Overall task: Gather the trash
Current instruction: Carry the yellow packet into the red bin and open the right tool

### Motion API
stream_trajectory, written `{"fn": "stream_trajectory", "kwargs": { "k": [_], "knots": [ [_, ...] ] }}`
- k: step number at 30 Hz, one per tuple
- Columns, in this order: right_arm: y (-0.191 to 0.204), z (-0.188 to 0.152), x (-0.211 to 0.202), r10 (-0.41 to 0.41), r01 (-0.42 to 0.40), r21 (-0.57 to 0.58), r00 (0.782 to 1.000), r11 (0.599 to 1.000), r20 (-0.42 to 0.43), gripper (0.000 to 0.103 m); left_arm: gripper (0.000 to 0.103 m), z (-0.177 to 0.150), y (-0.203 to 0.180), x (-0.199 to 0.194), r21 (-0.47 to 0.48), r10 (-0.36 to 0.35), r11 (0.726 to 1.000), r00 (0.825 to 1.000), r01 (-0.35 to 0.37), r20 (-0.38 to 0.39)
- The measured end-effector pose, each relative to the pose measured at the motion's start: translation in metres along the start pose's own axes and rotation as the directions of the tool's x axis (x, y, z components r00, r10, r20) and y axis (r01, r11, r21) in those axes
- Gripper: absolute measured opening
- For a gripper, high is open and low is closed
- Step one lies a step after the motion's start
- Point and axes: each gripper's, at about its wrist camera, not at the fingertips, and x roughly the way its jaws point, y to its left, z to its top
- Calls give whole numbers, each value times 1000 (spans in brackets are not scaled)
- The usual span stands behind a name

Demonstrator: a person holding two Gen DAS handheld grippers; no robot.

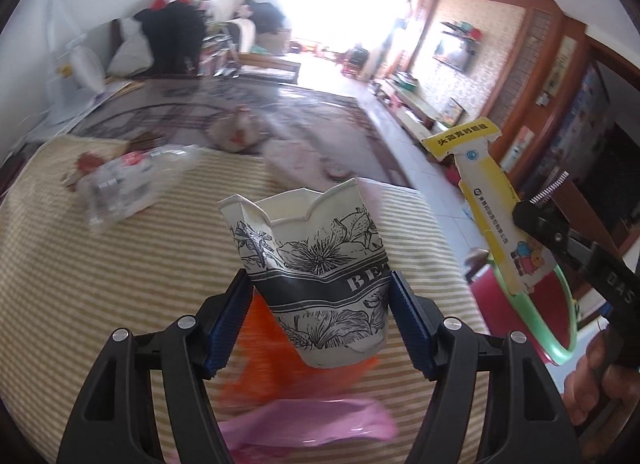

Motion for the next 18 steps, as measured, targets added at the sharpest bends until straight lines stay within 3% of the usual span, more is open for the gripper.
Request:
{"fn": "stream_trajectory", "kwargs": {
  "k": [5, 8, 13, 18],
  "knots": [
    [-62, -1, -25, -99, 91, 169, 994, 981, 38, 17, 66, -1, -35, 6, 59, -42, 997, 999, 43, -10],
    [-96, -5, -38, -184, 168, 268, 982, 949, 38, 17, 66, -3, -51, 13, 81, -65, 994, 998, 67, -25],
    [-131, -15, -51, -322, 300, 344, 947, 890, 7, 17, 66, -4, -75, 20, 122, -95, 988, 995, 100, -42],
    [-156, -25, -58, -390, 374, 390, 920, 841, -41, 18, 66, -5, -98, 22, 145, -135, 979, 990, 141, -51]
  ]
}}
